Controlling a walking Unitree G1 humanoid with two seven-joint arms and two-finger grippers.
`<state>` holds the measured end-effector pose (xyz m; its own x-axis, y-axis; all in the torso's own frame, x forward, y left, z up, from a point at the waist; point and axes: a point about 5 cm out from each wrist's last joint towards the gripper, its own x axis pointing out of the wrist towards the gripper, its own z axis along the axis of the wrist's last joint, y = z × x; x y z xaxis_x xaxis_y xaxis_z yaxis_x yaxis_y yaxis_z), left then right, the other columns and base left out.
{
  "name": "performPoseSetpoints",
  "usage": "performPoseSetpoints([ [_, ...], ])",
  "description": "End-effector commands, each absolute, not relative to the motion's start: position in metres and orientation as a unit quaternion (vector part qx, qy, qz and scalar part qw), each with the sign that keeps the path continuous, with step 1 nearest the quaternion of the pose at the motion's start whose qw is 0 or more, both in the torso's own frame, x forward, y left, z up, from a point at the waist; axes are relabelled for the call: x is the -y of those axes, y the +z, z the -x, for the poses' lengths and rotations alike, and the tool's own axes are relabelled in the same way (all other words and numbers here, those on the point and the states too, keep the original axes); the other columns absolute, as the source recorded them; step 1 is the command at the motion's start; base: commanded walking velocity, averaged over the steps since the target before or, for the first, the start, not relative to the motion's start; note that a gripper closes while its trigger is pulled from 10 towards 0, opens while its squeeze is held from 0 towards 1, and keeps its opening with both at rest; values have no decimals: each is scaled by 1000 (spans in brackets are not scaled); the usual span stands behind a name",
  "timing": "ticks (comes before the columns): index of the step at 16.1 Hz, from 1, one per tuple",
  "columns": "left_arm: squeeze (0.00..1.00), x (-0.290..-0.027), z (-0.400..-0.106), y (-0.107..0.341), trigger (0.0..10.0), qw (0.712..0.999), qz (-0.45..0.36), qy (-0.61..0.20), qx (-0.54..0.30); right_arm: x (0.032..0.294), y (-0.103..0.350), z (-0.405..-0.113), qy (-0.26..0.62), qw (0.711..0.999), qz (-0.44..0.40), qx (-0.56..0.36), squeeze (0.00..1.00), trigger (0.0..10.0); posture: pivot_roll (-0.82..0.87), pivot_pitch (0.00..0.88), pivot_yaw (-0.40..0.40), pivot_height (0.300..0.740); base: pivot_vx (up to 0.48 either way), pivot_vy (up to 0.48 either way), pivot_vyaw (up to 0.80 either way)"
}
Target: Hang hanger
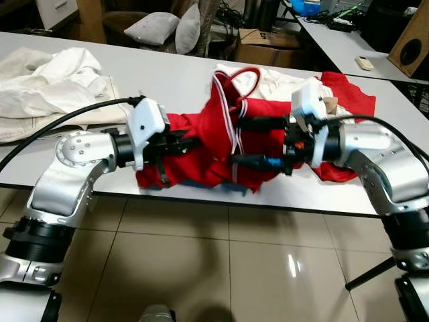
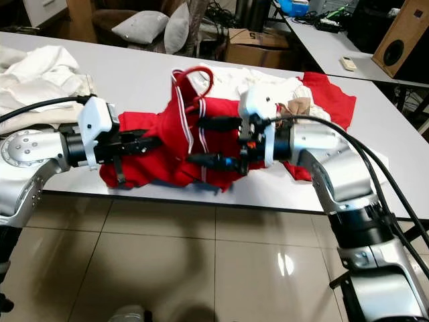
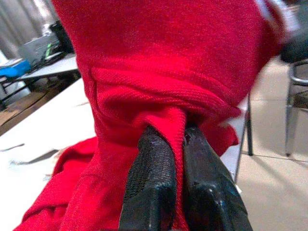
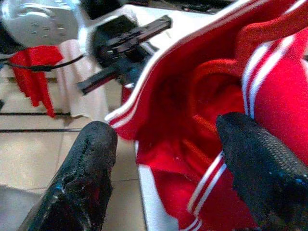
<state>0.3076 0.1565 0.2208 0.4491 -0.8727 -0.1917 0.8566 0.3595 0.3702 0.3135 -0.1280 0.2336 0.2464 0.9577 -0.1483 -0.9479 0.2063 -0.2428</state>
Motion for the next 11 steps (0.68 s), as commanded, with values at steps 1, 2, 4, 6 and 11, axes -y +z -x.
performPoseSetpoints([
  [1,0,-147,-303,229,0,809,-214,-546,38,129,236,-318,600,784,159,21,0,10000,112,0,-98,740,0,0,0],
  [2,0,-147,-302,228,0,807,-214,-549,36,131,234,-324,580,794,180,19,0,10000,114,0,-102,740,0,0,0],
  [4,0,-149,-300,226,0,806,-218,-549,29,137,234,-331,553,807,204,16,0,10000,114,0,-104,740,0,0,0],
  [6,0,-153,-299,225,0,805,-224,-549,22,145,239,-333,541,814,212,17,0,10000,114,0,-109,740,0,0,0],
  [11,0,-161,-303,220,0,804,-244,-542,2,156,258,-323,579,790,197,44,0,10000,116,0,-109,740,0,0,0],
])
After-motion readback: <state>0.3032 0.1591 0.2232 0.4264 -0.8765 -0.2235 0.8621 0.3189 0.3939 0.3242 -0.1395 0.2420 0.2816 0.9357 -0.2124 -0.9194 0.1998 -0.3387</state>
